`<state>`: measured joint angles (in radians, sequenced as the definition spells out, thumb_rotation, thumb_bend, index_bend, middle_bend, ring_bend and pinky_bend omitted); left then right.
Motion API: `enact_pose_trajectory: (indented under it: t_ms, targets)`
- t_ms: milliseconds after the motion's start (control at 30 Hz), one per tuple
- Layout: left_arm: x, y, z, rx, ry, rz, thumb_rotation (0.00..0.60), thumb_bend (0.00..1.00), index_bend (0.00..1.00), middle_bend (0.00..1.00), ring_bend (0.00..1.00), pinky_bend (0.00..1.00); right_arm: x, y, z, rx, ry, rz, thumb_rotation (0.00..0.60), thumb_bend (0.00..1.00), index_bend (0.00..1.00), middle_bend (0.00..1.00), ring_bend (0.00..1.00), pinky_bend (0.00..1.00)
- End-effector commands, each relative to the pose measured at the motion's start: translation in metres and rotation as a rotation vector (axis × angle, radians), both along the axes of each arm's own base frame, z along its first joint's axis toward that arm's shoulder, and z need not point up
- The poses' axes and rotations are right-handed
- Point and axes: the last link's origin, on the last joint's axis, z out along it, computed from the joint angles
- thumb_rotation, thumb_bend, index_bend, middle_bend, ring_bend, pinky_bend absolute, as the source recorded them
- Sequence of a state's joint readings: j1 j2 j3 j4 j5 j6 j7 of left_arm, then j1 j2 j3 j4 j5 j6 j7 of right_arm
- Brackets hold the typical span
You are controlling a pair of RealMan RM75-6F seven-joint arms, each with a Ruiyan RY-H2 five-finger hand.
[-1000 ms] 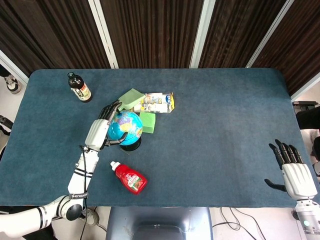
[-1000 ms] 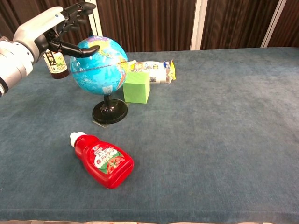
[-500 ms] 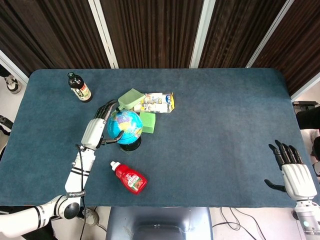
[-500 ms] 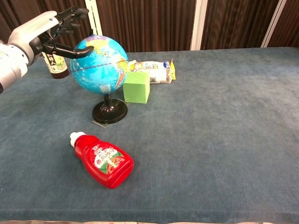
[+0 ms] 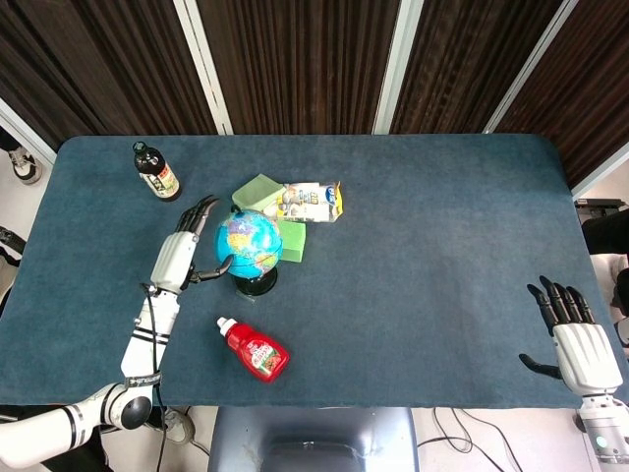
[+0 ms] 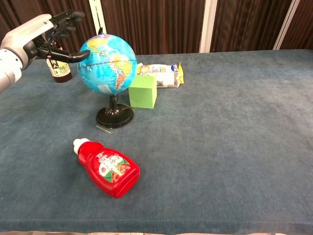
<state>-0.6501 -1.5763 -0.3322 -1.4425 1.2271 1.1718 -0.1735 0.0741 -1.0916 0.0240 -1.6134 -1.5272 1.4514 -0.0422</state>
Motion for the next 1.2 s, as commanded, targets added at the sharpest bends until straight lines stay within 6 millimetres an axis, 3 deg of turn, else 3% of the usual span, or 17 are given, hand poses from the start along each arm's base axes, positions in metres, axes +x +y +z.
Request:
enact_pose_trajectory:
  t_ms: [33,600,1033,1200]
  targets:
    - [-0.006,0.002,0.0,-0.001,0.001,0.017,0.6,0.31,0.0,0.0,0.0,0.04,0.0,0.0,0.0,-0.001,0.0,-0.001,0.6,0.05,0.0,0.0,0.0,0.0]
    - [-0.025,0.014,0.0,-0.018,-0.015,0.073,0.6,0.31,0.0,0.0,0.0,0.04,-0.001,0.001,0.003,-0.014,-0.003,-0.004,0.6,0.05,0.0,0.0,0.0,0.0]
    - [-0.029,0.025,-0.001,-0.02,-0.025,0.091,0.6,0.31,0.0,0.0,0.0,0.04,-0.002,0.001,0.005,-0.027,-0.003,-0.01,0.6,0.05,0.0,0.0,0.0,0.0]
    - [-0.043,0.025,0.006,-0.004,-0.012,0.117,0.6,0.31,0.0,0.0,0.0,0.04,-0.001,0.002,0.005,-0.027,-0.005,-0.008,0.6,0.05,0.0,0.0,0.0,0.0]
